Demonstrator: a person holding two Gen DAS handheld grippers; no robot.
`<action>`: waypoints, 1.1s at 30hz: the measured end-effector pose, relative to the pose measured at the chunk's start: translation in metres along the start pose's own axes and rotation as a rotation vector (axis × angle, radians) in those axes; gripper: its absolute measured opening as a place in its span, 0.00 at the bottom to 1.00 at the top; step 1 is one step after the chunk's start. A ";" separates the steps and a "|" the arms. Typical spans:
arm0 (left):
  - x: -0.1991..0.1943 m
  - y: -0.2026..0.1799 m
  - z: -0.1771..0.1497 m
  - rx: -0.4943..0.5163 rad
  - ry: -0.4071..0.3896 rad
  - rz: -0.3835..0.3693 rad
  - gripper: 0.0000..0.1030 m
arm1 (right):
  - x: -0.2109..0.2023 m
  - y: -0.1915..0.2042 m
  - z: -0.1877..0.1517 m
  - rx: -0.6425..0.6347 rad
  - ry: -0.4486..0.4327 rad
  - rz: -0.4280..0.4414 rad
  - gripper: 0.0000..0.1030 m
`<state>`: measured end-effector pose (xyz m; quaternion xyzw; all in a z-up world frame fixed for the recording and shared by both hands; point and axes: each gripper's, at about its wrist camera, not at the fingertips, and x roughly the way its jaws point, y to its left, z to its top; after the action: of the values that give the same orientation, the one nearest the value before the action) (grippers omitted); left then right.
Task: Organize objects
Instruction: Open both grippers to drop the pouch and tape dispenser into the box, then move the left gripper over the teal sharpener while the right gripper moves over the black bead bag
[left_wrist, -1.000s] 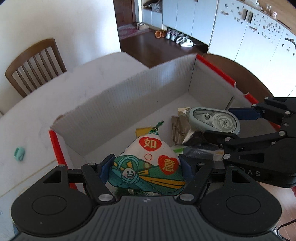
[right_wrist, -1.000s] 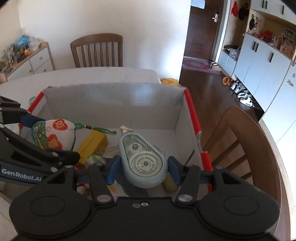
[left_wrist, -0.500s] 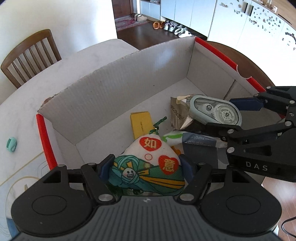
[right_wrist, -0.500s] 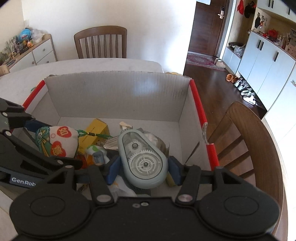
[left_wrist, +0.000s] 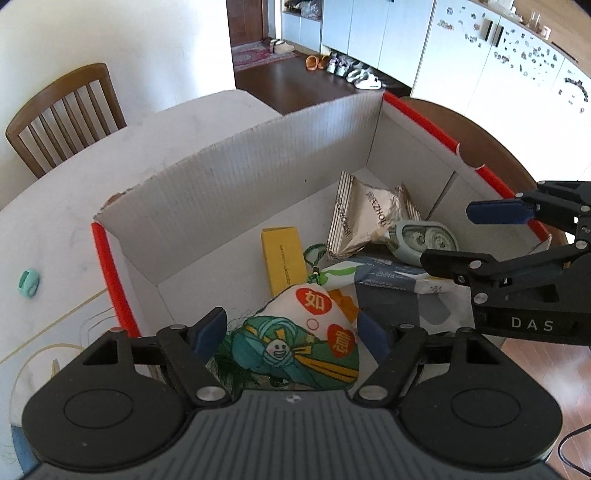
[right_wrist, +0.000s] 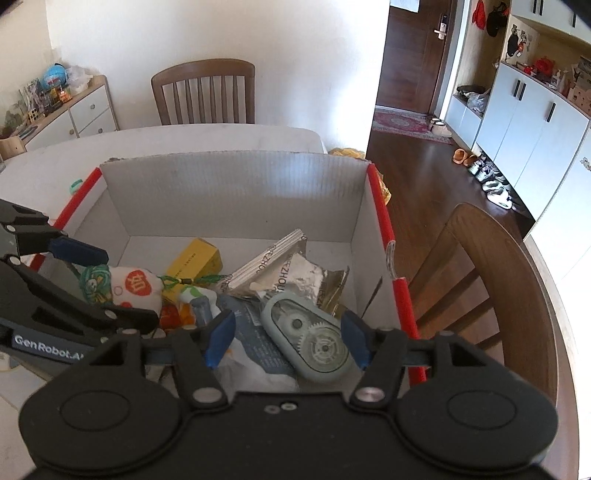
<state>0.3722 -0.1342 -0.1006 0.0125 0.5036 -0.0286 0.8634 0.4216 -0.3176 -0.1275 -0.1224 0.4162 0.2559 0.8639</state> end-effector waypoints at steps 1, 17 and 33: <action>-0.003 0.000 -0.001 -0.002 -0.007 0.000 0.75 | -0.003 0.000 0.000 0.004 -0.005 0.002 0.61; -0.083 0.025 -0.019 -0.026 -0.162 -0.041 0.75 | -0.058 0.033 0.008 0.000 -0.073 0.032 0.66; -0.131 0.112 -0.056 -0.061 -0.250 -0.028 0.82 | -0.084 0.106 0.017 0.019 -0.093 0.018 0.76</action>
<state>0.2658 -0.0151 -0.0148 -0.0244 0.3927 -0.0266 0.9189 0.3312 -0.2504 -0.0515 -0.0986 0.3791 0.2651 0.8811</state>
